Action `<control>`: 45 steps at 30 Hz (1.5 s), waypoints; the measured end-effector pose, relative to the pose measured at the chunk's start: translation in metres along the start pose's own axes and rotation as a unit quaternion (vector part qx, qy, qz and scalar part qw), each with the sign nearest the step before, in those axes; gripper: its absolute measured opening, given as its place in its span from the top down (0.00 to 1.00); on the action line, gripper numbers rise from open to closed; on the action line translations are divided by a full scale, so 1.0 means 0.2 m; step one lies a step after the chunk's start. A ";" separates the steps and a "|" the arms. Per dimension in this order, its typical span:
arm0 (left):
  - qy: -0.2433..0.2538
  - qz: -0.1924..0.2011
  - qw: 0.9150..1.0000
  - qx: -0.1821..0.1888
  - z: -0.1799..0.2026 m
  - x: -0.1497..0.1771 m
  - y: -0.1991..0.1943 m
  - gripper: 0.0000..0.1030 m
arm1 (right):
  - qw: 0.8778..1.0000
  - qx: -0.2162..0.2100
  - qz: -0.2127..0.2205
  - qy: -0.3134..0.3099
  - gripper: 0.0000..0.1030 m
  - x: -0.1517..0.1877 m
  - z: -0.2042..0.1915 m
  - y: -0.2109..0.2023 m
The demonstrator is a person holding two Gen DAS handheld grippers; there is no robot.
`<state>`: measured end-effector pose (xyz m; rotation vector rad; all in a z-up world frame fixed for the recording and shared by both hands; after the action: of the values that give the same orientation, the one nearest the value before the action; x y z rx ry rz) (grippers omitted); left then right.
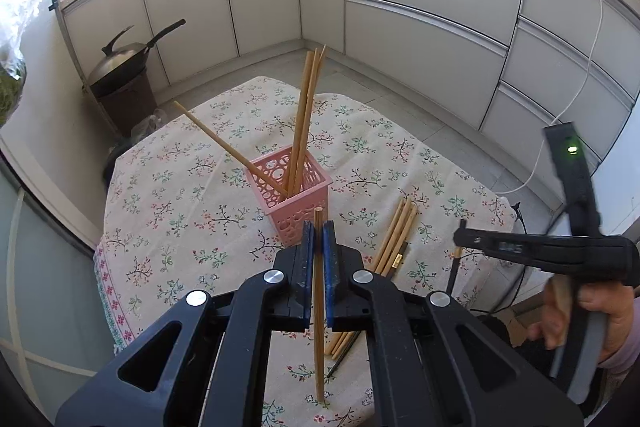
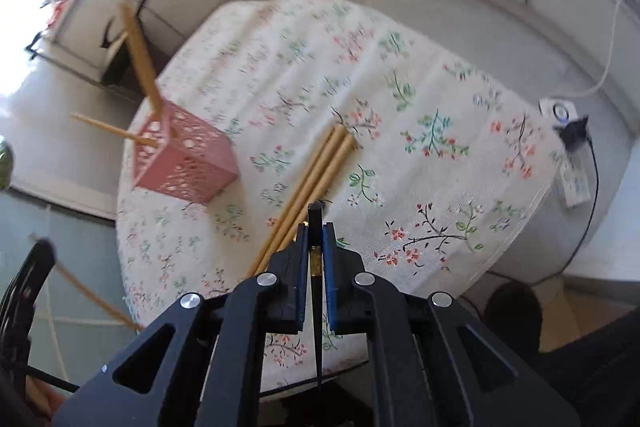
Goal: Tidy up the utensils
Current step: 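Lower the left tool's chopstick into the pink basket and open the left tool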
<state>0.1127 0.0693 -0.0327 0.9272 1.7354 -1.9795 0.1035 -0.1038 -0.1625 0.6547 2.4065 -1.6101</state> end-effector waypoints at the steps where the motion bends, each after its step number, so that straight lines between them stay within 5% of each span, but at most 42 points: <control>1: -0.002 0.002 1.000 0.000 0.00 0.01 -0.01 0.96 | 1.000 -0.006 0.008 -0.011 0.93 0.00 -0.01 -0.04; 14: -0.066 0.074 0.995 -0.018 -0.12 0.08 -0.36 0.96 | 0.988 -0.043 0.091 -0.120 0.93 -0.01 -0.24 -0.46; 24: -0.094 0.160 0.983 -0.014 -0.13 -0.33 -0.56 0.96 | 0.978 -0.068 0.155 -0.122 0.93 -0.28 -0.37 -0.71; 36: -0.143 0.218 0.965 -0.026 -0.21 -0.70 -0.50 0.96 | 0.967 -0.076 0.212 -0.122 0.93 -0.59 -0.47 -0.82; 45: -0.157 0.198 0.967 -0.035 -0.29 -0.77 -0.28 0.96 | 0.967 -0.073 0.205 -0.135 0.93 -0.71 -0.56 -0.72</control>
<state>0.2026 0.1114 0.1108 0.8094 1.3185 -1.6842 0.1761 -0.0847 0.0569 0.7867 2.0070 -1.2505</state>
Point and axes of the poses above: each gripper's, at about its wrist camera, not at the fingertips, and y roughly the way its jaws point, z to its right, x to its underside, the point moved 6 cm from there along y, roughly the way its jaws point, and after that the axes turned 7 degrees about -y, right-handed, at the moved point
